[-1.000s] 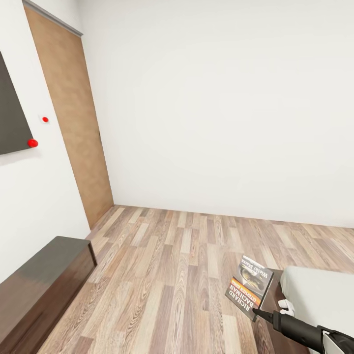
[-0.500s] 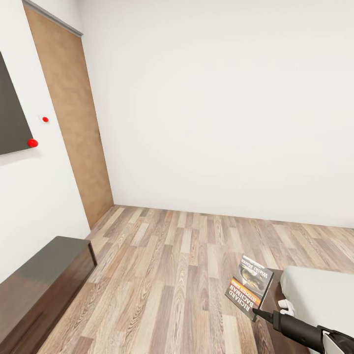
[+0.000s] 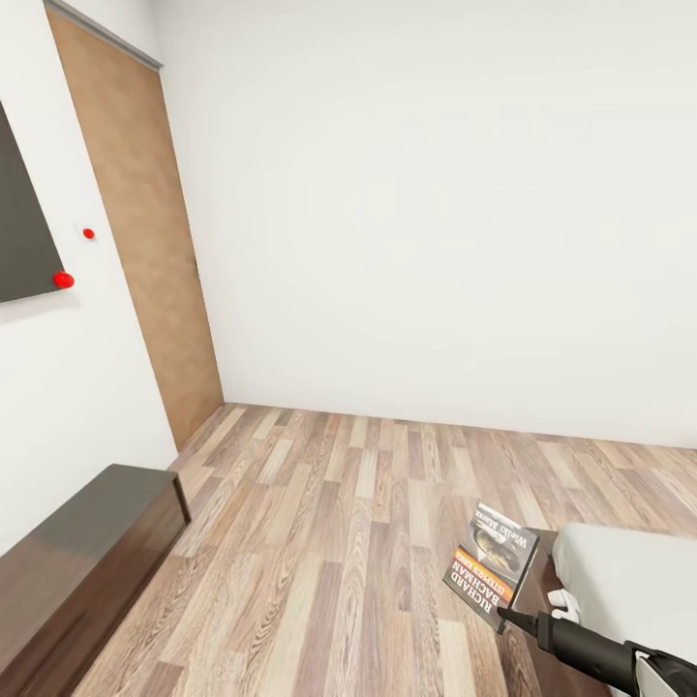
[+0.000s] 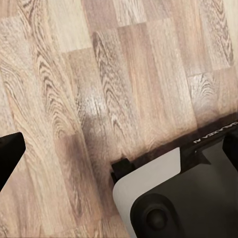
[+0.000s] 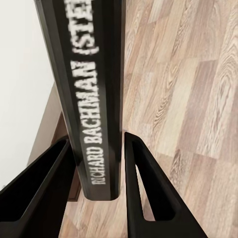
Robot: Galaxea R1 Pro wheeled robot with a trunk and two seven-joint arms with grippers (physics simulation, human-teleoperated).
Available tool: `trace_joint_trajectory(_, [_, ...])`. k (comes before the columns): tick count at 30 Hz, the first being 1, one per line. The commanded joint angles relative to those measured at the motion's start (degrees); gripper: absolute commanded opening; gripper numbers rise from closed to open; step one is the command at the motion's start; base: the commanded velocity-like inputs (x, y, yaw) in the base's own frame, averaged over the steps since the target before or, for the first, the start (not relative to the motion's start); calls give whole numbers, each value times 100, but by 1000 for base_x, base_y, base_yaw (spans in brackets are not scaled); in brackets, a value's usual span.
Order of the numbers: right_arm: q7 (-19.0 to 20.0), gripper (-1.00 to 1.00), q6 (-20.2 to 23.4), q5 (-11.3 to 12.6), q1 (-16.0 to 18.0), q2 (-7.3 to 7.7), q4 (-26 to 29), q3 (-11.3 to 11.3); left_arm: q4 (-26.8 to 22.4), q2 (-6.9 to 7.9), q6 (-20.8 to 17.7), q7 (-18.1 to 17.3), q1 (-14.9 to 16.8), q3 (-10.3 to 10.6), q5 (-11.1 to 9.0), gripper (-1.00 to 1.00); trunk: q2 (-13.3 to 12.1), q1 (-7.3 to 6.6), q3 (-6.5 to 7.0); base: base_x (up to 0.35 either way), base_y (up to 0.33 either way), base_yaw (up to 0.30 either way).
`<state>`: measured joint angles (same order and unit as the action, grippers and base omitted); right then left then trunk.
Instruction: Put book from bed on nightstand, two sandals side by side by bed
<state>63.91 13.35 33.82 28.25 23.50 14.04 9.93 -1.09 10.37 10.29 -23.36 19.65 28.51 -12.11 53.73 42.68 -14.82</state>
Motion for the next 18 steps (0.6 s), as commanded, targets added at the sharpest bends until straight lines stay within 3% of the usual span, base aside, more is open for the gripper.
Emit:
trace_joint_trajectory(1, [8, -100, 53, 64, 5, 5, 2, 35, 3, 3, 17, -20, 4, 49, -54, 100, 47, 23, -26, 0, 0, 0])
trace_joint_trajectory(8, [-11, -100, 53, 64, 5, 5, 2, 35, -8, -5, 31, -24, 4, 25, -71, 100, 87, 45, -44, 0, 0, 0])
trace_joint_trajectory(10, [-12, -100, 53, 64, 5, 4, 1, 35, -67, -135, 33, -23, 4, 23, -67, 100, 87, 45, -44, 0, 0, 0])
trace_joint_trajectory(11, [-12, -100, 53, 64, 5, 5, 1, 35, -90, -300, 34, -21, 4, 23, -61, 100, 87, 45, -44, 0, 0, 0])
trace_joint_trajectory(18, [-11, -100, 53, 64, 5, 4, 2, 35, -119, -678, 34, -20, 4, 8, -63, 100, 87, 45, -44, 28, 0, 0])
